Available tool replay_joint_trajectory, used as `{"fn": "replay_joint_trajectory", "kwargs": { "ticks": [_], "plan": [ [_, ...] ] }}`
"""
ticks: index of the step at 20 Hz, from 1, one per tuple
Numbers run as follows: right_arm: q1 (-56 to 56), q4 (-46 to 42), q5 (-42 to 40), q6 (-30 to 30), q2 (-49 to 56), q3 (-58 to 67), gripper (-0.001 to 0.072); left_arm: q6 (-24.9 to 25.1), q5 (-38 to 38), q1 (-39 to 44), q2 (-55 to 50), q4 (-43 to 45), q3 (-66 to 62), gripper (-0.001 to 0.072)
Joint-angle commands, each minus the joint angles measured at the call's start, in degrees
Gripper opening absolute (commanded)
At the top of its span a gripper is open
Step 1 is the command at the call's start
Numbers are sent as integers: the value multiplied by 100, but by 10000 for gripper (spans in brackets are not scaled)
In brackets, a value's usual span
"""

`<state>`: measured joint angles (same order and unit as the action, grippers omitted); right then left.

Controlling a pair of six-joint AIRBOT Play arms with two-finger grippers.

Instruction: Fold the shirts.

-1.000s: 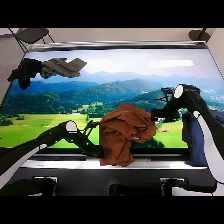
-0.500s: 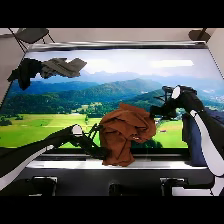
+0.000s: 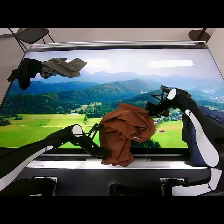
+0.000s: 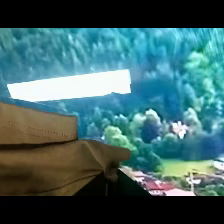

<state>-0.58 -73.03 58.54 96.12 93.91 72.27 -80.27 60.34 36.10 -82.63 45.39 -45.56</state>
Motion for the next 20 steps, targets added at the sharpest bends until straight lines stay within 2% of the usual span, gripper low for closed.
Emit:
{"fn": "replay_joint_trajectory", "kwargs": {
  "ticks": [1,2,4,5,7,10,13,17,20],
  "plan": [
    [9,74,-271,-321,-328,273,46,-393,365,-131,385,1438,-426,26],
    [9,55,-356,-531,-575,490,46,-710,693,-306,645,2428,-774,26],
    [9,-4,-619,-730,-1182,1010,46,-887,1445,-839,1202,4105,-1709,26],
    [9,-11,-793,-728,-1515,1279,45,-887,1742,-1198,1491,4677,-2339,27],
    [9,-94,-1274,-743,-2284,1803,46,-890,1849,-1952,1987,5121,-3731,27],
    [9,-514,-1902,-739,-3344,2291,47,-894,1657,-2959,2387,5121,-5882,27],
    [9,-909,-2002,-675,-4251,2459,47,-1121,1130,-3281,2640,5029,-7471,28],
    [9,-890,-2157,-474,-5180,2459,47,-1154,-372,-3281,3327,3884,-7488,27],
    [9,-890,-2428,-328,-5600,2461,47,-1300,-800,-3281,3497,3707,-7434,27]
  ]
}}
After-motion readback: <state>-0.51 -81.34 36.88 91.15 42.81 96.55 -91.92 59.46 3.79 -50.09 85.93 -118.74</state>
